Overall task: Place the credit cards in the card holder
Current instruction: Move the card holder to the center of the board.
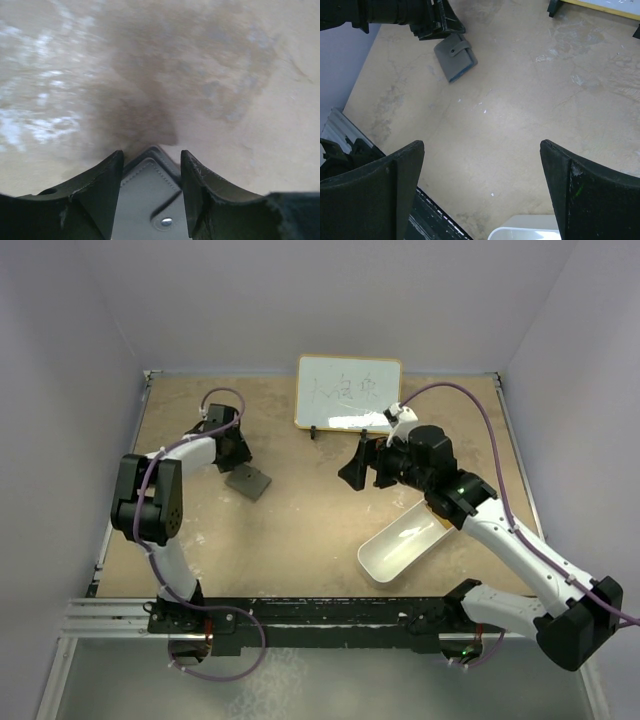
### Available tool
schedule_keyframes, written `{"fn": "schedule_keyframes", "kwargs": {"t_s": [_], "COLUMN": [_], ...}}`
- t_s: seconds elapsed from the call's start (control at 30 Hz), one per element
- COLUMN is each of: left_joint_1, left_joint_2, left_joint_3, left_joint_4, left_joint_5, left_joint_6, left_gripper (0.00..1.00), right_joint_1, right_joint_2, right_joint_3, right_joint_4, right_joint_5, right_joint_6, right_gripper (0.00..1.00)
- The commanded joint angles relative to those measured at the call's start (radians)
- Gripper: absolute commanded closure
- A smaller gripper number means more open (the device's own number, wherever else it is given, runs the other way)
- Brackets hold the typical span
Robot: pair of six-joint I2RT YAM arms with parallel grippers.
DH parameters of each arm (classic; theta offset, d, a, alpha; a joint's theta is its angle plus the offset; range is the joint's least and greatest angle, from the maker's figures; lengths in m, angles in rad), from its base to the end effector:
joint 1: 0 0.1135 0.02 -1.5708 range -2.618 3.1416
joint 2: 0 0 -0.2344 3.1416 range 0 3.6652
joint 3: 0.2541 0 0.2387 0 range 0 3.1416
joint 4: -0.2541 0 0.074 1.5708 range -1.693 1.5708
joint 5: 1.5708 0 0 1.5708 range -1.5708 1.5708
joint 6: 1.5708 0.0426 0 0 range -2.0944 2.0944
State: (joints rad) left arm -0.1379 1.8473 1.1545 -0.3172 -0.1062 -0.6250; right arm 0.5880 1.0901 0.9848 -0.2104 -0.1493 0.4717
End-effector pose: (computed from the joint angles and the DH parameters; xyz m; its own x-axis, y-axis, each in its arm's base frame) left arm 0.3592 -0.0453 0.1391 -0.7275 -0.4864 -0.4838 -0.4252 0.8731 -0.2384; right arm 0.2112 0.1484 0.3207 -0.5328 0.1848 -0.8258 -0.4760 0.7413 0.4731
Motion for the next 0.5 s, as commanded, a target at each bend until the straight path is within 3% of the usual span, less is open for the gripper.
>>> {"fn": "schedule_keyframes", "kwargs": {"t_s": [0.0,0.47], "left_joint_1": [-0.055,-0.241], "left_joint_2": [0.013,-0.116], "left_joint_3": [0.012,-0.174], "left_joint_4": [0.077,0.209], "left_joint_5": [0.155,0.298], "left_joint_6": [0.025,-0.098], "left_gripper": [0.55,0.60], "right_joint_1": [-0.003,-0.004], "right_joint_2": [-0.027,0.040], "right_joint_3": [-0.006,0.018], "right_joint_4": [0.017,-0.114], "right_joint_5": [0.021,0.111], "right_joint_6": [-0.041,-0.047], "right_gripper": [0.00,0.04]}}
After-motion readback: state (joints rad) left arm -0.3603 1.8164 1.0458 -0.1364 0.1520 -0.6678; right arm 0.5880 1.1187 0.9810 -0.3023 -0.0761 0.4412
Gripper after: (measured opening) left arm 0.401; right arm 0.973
